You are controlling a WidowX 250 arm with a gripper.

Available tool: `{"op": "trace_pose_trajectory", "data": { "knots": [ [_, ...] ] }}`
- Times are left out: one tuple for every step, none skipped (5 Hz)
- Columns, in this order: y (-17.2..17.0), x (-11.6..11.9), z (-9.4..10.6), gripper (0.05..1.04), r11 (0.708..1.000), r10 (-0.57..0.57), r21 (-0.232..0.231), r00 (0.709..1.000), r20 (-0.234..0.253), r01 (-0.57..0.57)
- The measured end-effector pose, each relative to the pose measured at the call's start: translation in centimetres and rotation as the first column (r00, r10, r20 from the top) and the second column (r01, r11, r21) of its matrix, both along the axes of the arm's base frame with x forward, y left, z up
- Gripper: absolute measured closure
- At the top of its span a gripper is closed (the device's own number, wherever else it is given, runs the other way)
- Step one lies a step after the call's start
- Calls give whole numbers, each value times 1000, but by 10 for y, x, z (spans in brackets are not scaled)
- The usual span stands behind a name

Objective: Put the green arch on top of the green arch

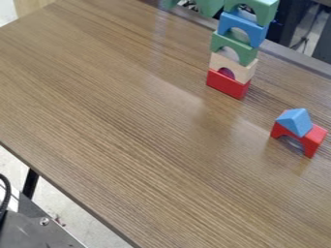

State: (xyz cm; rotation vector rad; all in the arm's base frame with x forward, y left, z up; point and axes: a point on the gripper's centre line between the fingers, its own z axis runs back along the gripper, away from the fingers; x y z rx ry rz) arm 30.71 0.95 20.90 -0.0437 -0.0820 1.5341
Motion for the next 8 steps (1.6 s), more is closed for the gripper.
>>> {"op": "trace_pose_trajectory", "data": {
  "knots": [
    [-8,10,11,515,1000,-18,1,999,42,18],
    [-16,25,15,515,998,-52,36,998,40,51],
    [-20,34,21,515,996,-58,67,998,29,56],
    [-22,43,28,515,997,-53,63,998,31,51],
    [-23,52,28,515,996,-41,76,999,11,40],
    [-25,64,26,515,997,-8,82,999,-34,11],
    [-27,75,19,515,997,4,83,998,-70,2],
    [-25,82,19,515,995,14,99,997,-76,-6]
  ]
}}
